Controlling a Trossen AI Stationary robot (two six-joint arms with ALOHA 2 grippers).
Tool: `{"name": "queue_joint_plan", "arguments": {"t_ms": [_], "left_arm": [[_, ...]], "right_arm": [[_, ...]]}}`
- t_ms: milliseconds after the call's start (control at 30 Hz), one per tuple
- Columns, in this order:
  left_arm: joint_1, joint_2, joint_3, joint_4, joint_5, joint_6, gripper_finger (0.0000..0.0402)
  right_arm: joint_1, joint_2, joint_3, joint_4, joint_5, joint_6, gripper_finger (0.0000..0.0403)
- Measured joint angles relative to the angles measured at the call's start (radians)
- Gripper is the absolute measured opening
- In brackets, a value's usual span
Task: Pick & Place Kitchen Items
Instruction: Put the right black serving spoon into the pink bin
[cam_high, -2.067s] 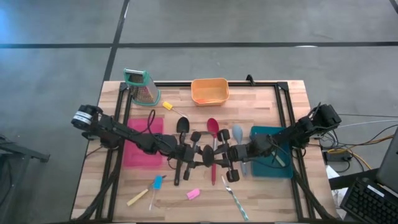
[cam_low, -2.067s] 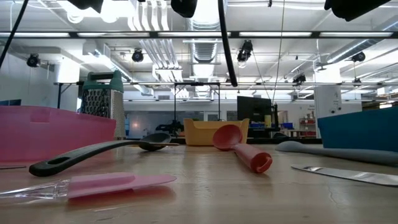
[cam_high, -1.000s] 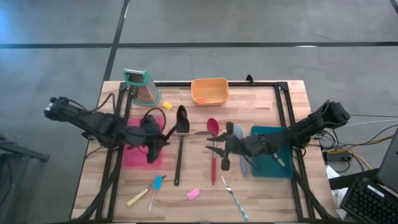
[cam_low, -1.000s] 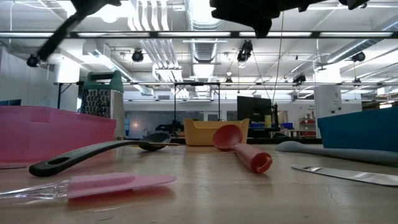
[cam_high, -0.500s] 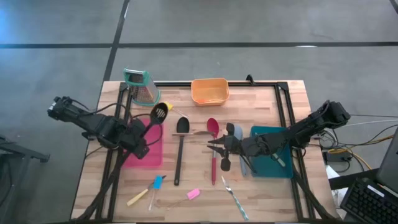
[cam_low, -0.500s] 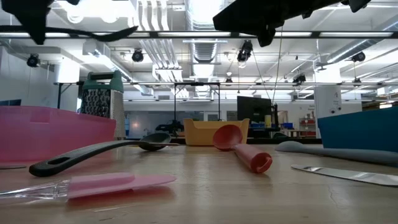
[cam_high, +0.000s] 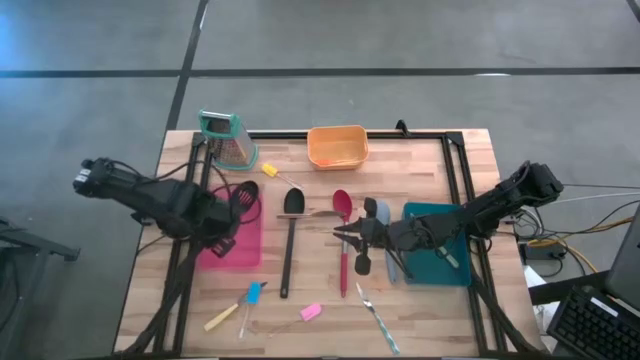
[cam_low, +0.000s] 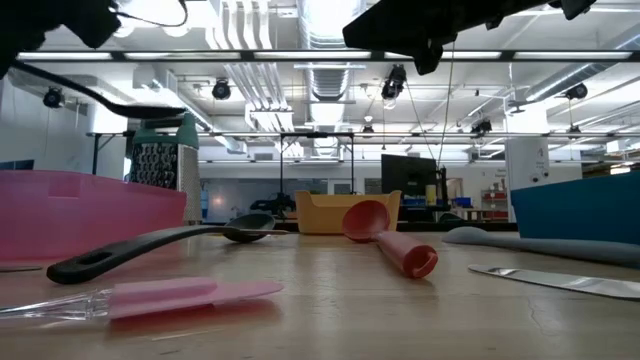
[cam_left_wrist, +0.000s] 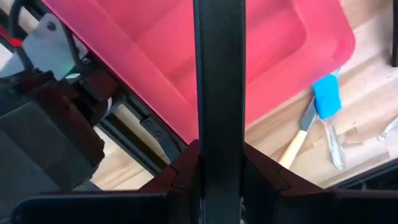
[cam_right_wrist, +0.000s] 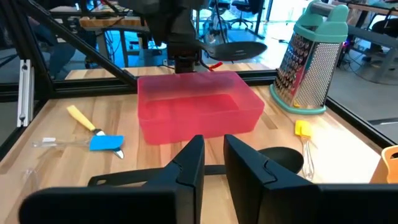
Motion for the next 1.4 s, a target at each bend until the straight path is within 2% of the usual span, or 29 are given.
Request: {"name": "queue_joint_plan", "arguments": {"t_ms": [233, 433, 700, 833, 1400], "left_arm": [[0.164, -0.024, -0.104, 0.042, 0.104, 0.075, 0.0081], [0.179, -0.024, -0.210, 0.214, 0.195, 0.157, 0.0081], [0.203, -0.027, -0.358, 0.228, 0.281, 0.219, 0.0081], [0.233, -0.027, -0.396, 0.251, 0.289, 0.250, 0.0081], [0.427, -0.022, -0.407, 0.291, 0.309, 0.312, 0.0081]], "right_arm": [[0.001, 0.000, 0.000, -0.012, -0.001, 0.001, 0.0083], [0.001, 0.000, 0.000, -0.017, -0.001, 0.003, 0.0099], [0.001, 0.000, 0.000, -0.017, -0.001, 0.003, 0.0107], [0.000, 0.000, 0.000, -0.017, -0.001, 0.003, 0.0098], [0.000, 0.000, 0.000, -0.018, -0.001, 0.003, 0.0045]]}}
